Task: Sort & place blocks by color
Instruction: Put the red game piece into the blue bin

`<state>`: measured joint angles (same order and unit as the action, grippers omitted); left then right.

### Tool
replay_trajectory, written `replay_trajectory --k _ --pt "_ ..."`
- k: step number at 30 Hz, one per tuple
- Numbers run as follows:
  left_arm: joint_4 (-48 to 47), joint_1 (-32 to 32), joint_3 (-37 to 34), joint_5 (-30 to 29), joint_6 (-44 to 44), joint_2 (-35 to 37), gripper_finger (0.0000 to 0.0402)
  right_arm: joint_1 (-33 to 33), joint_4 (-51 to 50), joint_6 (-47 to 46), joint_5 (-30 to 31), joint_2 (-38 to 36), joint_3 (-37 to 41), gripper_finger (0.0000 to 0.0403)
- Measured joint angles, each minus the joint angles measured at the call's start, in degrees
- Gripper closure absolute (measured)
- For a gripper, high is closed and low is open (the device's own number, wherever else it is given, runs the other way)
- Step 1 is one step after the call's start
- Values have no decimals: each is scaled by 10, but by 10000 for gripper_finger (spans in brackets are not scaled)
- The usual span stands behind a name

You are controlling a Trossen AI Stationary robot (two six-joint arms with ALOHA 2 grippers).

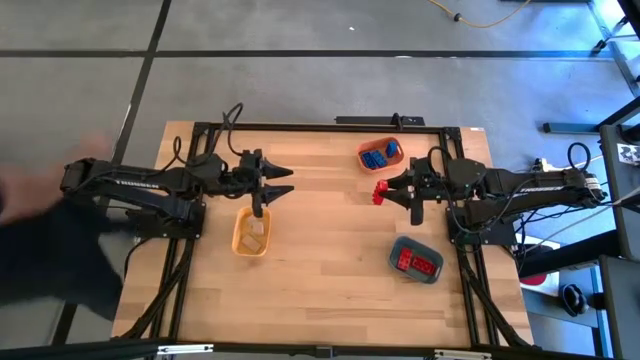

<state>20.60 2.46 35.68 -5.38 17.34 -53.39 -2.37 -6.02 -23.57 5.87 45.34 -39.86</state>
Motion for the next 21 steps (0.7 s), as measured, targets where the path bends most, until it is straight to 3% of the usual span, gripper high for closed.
replay_trajectory --k 11,21 --pt "0 0 0 -11 0 0 170 -23 -42 -86 -87 -1 0 273" --pt "0 0 0 -21 0 0 170 -202 -263 -302 -107 19 0 273"
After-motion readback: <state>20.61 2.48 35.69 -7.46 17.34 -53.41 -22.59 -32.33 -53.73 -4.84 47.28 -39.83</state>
